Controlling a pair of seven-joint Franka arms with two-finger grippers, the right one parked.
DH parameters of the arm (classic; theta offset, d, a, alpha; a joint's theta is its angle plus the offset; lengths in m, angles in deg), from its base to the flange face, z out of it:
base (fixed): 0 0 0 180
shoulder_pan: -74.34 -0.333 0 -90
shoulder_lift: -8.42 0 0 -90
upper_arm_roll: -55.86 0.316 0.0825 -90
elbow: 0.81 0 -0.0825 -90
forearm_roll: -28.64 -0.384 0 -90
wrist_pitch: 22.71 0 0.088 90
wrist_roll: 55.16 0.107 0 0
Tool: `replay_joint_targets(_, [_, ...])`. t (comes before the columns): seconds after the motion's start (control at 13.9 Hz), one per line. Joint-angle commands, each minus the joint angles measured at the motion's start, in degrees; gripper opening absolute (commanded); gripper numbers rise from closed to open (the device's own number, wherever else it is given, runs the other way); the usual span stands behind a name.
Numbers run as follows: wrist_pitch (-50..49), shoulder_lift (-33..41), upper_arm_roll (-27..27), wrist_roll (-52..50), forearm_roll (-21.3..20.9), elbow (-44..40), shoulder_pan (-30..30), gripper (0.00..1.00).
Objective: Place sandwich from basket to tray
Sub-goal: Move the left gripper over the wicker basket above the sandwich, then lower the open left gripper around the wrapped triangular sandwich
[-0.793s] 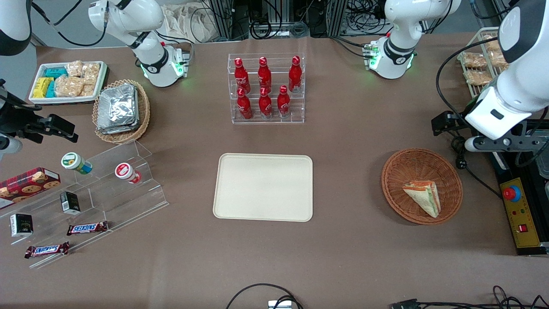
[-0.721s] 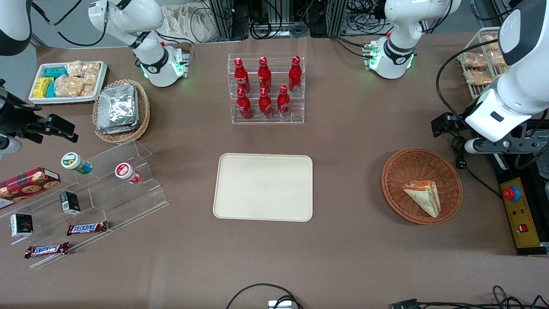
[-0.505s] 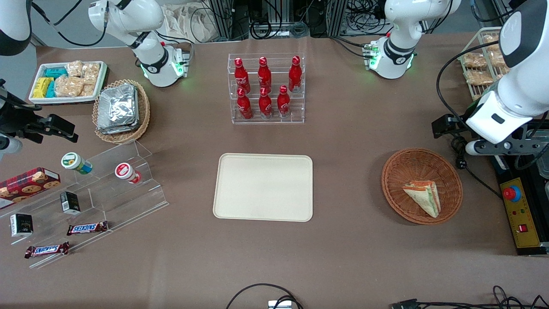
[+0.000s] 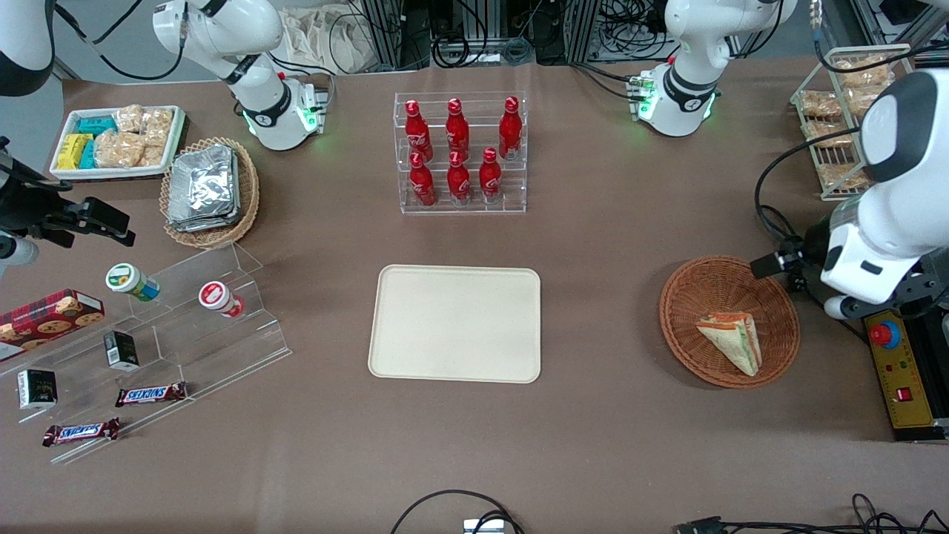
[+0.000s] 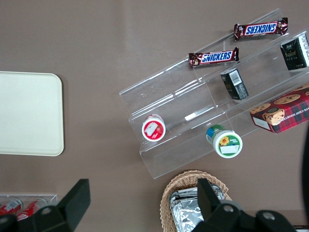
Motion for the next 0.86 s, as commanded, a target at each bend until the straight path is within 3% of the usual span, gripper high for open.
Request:
replay_joint_targets(0.0, [6.32, 1.62, 0.79, -11.09, 0.41, 7.06, -0.13, 1.0])
replay_joint_targets(0.14, [11.66, 1.27, 1.84, -17.53, -0.21, 12.42, -0.13, 1.0])
replay_joint_targets(0.43, [28.01, 0.83, 4.57, -17.29, -0.91, 23.41, -0.13, 1.0])
replay_joint_targets(0.58, [31.37, -0.48, 4.75, -16.85, -5.19, 25.53, -0.21, 1.0])
replay_joint_targets(0.79, [39.96, -1.62, 6.42, -16.84, -6.27, 29.3, -0.13, 1.0])
